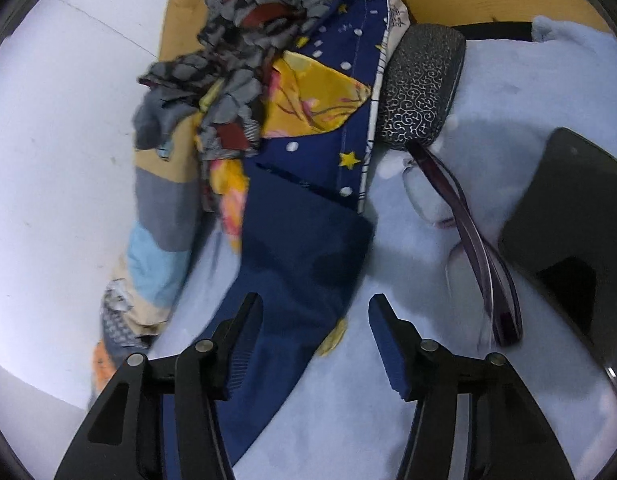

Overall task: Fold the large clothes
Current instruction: 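Reach the right tool to the navy jacket's sleeve cuff and grasp it, then lift the sleeve with the right tool and lay it across the jacket body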

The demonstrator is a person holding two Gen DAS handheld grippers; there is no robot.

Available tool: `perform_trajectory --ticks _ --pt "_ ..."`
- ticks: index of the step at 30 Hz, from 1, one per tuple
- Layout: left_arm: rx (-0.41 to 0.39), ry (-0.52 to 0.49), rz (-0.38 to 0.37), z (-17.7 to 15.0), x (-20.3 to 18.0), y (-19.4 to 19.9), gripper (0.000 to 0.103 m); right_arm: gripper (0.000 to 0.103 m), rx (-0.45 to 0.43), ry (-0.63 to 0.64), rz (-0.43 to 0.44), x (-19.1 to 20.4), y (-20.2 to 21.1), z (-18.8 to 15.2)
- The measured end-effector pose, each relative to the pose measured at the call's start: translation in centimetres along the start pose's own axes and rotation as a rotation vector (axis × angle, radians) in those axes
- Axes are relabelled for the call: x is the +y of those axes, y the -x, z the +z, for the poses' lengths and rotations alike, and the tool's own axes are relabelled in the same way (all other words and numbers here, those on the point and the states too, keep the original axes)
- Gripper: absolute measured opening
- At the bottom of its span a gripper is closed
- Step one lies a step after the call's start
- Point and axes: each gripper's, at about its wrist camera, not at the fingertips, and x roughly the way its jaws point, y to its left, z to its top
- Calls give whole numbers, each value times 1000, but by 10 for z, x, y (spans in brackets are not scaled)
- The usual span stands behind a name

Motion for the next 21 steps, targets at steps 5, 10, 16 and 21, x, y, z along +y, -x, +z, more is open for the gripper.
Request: perform_trajectory --ticks 5,10,16,21 --pt "-10 -34 -5 0 -9 0 103 55 0 40 -53 3 -24 7" --pt "-16 -75 6 -1 -17 0 103 11 1 74 -92 10 -42 16" --pt "-37 -97 1 -1 -23 6 103 5 -78 139 -122 24 -15 7" --pt "-65 -79 -21 2 -21 19 103 5 -139 165 -61 44 25 2"
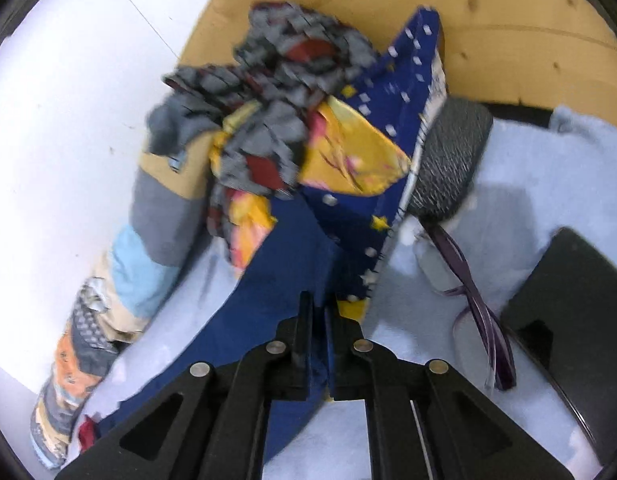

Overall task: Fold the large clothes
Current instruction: 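Lift the sleeve with the right tool and lay it across the jacket body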

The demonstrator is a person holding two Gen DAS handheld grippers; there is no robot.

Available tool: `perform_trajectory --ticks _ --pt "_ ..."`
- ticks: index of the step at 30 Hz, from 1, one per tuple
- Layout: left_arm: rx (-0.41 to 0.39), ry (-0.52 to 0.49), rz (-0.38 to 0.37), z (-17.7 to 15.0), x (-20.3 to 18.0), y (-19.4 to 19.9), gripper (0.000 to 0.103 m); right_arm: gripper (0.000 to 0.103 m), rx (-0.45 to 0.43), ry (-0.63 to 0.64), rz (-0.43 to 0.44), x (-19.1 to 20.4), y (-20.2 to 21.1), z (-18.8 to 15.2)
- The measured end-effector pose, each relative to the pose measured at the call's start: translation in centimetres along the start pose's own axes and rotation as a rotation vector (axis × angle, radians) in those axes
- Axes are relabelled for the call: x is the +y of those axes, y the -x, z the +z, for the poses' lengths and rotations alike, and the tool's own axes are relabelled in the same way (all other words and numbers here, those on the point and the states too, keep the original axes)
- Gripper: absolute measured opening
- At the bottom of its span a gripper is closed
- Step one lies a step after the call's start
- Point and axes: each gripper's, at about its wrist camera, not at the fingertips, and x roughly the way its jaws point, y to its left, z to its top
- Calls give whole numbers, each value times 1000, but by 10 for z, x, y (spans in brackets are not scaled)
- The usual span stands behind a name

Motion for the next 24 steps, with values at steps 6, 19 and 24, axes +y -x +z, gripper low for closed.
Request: perform_trajectory --ticks 6,19,24 --pt "-37 38 -44 6 6 15 103 5 -37 81 50 46 46 14" --pt "-10 132 -93 4 42 26 103 5 -79 241 200 197 140 0" --pt "15 177 -116 0 63 27 103 5 -74 326 316 289 185 -31"
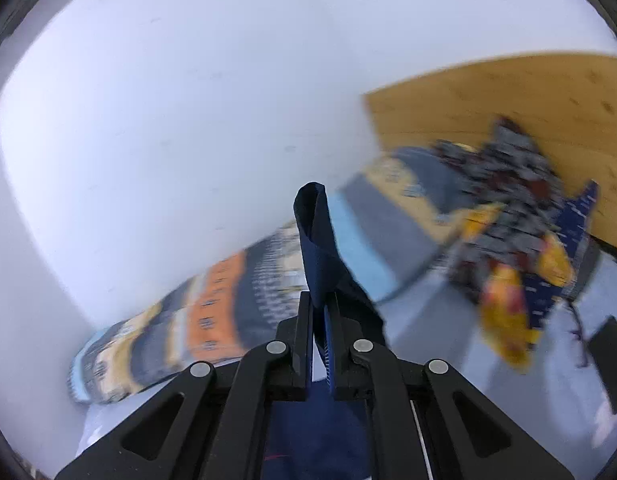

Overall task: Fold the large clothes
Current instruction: 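Lift the sleeve with the right tool and lay it across the jacket body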

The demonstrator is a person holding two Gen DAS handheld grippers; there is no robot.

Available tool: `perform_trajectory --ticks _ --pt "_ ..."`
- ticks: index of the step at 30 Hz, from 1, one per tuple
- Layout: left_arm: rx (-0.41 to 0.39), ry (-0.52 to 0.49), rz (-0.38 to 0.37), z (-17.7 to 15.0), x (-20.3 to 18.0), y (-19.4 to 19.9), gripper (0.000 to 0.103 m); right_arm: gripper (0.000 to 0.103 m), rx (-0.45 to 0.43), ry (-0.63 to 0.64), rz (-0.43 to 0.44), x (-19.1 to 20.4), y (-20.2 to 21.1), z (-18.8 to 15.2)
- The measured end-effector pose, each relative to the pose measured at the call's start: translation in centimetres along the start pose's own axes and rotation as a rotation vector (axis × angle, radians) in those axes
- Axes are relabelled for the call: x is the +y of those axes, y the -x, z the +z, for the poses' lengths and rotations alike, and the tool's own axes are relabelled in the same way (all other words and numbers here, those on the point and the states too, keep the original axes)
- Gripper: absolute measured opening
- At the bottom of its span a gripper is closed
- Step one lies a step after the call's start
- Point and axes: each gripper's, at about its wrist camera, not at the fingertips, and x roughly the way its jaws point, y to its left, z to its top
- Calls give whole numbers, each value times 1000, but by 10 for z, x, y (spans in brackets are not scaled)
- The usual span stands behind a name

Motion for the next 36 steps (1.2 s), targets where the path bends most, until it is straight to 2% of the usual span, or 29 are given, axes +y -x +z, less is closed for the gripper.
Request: perform_trajectory --ticks 5,9,12,15,19,23,26,30,33,36 --pt "-10 24 -6 -1 18 10 103 5 23 144 125 134 5 -9" --pt "-28 62 -17 -1 35 20 103 5 65 249 213 229 -6 -43" --pt "-31 96 -28 -2 50 24 103 5 118 317 270 296 -24 -91" --pt "-31 119 -21 -3 62 26 103 5 199 354 321 350 -51 -156" --pt "-28 158 4 -3 79 27 103 5 342 403 359 403 -100 -270" --pt "-30 190 14 -2 92 27 103 6 512 402 355 416 -150 -380" --pt "-19 207 11 -3 99 26 103 5 616 416 321 414 -178 -447" --pt "-4 226 5 -3 104 22 103 6 667 411 285 406 -191 -485" --pt "0 237 -2 -3 107 20 103 11 685 403 315 402 -193 -494" --pt "-2 245 4 -2 110 22 103 25 771 418 375 404 -192 -493"
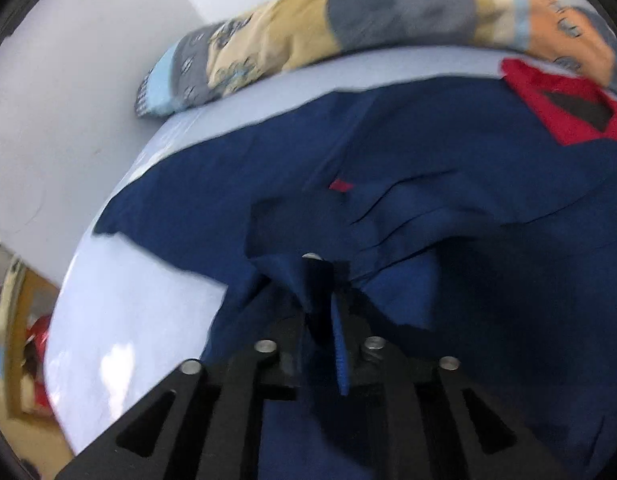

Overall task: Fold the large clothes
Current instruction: 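Lift the sleeve with the right tool and lay it across the jacket body, then open the right tool and reach the left tool to the other sleeve cuff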

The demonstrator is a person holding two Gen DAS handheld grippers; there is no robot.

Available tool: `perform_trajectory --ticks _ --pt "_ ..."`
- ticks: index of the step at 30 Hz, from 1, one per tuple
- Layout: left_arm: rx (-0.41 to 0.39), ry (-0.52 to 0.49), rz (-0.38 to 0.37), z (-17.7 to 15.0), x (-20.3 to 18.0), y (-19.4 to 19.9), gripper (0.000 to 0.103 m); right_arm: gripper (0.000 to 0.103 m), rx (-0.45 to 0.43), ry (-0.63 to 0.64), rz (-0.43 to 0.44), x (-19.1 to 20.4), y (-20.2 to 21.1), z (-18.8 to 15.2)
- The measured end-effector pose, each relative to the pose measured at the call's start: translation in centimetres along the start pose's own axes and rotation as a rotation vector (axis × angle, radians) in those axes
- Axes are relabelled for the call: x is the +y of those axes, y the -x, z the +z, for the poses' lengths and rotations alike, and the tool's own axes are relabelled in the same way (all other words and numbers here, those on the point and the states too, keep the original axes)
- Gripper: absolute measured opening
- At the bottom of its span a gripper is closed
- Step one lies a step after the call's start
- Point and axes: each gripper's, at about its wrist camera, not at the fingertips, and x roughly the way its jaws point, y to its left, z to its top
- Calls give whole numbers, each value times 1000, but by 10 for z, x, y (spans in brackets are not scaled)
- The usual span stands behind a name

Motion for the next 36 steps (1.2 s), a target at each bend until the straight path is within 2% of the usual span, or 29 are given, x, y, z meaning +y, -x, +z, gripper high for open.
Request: perform_trajectory --ticks 1,2,4,6,7,8,11,13,14,16,17,19,20,24,26,27,28,30,32,33,36 --pt "-1 5 1 0 1 1 103 28 12 17 15 2 3 2" --pt "-3 13 0 0 3 2 103 35 28 38 48 6 10 2" --pt "-7 26 6 0 7 2 103 38 33 65 108 14 24 3" --pt "-7 44 10 0 10 2 103 41 -16 82 145 15 47 2" --pt "-4 52 7 0 11 1 103 46 -44 73 145 12 54 3" --pt "2 57 4 0 11 0 103 47 -73 49 112 6 60 5" --pt "7 49 14 0 10 -2 103 46 -53 24 -143 -13 50 7" --pt "8 43 21 0 10 -3 103 45 37 35 -208 -20 28 1" --pt "7 48 19 1 11 -4 103 46 115 67 -241 -22 12 -8" --pt "7 55 23 1 11 -4 103 46 79 176 -283 -7 14 -14" --pt "11 59 23 2 11 -5 103 45 90 179 -279 -4 17 -15" --pt "16 63 15 1 11 -6 103 43 61 119 -202 -6 36 -14" --pt "16 58 15 1 9 -6 103 45 18 93 -163 -8 52 -15" --pt "9 29 26 -1 4 -4 103 47 -68 57 -280 -35 86 -16" --pt "13 21 26 -2 2 -4 103 49 -12 -19 -363 -69 86 -23" --pt "14 17 27 -2 0 -5 103 48 74 -69 -367 -89 79 -31" --pt "16 14 28 -2 -1 -5 103 48 116 -79 -326 -96 77 -36" --pt "18 11 29 -3 -2 -5 103 47 117 -41 -290 -93 92 -47" --pt "21 12 30 -3 -4 -6 103 47 155 -53 -213 -89 114 -66" --pt "23 12 32 -4 -5 -6 103 47 143 -59 -181 -87 128 -78" --pt "32 -5 38 -6 -11 -9 103 51 117 -21 -172 -86 165 -110"
